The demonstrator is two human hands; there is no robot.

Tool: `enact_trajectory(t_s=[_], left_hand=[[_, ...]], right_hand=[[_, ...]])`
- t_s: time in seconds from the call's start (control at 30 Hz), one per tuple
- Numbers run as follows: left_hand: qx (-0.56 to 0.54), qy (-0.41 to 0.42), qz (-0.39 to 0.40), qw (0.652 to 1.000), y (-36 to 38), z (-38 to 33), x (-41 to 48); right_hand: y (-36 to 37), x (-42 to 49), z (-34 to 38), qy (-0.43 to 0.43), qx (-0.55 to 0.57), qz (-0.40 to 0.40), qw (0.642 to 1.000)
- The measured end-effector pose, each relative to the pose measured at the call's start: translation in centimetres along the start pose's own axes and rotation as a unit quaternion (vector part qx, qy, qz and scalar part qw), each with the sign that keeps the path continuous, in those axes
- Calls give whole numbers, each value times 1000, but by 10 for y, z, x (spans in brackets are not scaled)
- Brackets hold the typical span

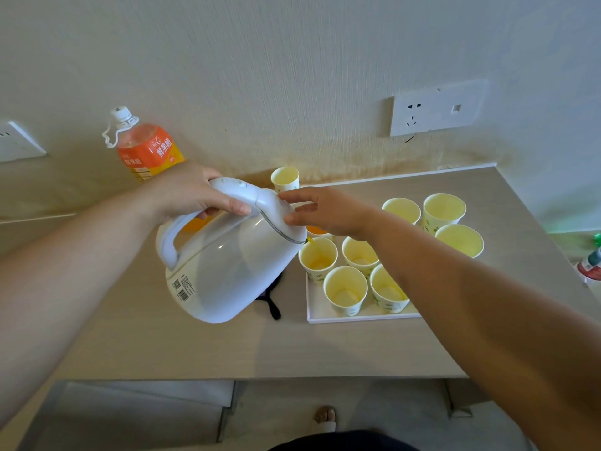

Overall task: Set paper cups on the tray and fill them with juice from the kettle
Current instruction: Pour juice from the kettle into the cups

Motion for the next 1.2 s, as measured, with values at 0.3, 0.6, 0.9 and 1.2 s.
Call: enact_trajectory(t_s=[0.3, 0.6, 0.9, 1.2], left_hand=[[26, 6, 1, 1000, -7, -4, -4], [41, 9, -11, 999, -13, -9, -10], [57, 8, -15, 998, -19, -12, -14], [68, 11, -23, 997, -22, -17, -20]], right_hand=[[1, 4, 3, -21, 7, -6, 1000], [4, 3, 7, -41, 35, 4, 999], [4, 4, 10, -47, 47, 3, 998], [7, 7, 6, -48, 90, -3, 995]])
Point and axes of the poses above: each hand's wrist, its own x-axis towards the middle knuckle, its own y-axis out of the palm, z = x × y, the point moved 8 cm from there along x, towards the middle knuckle, and after that the axes turned 1 degree about y, right-handed, at the moved point
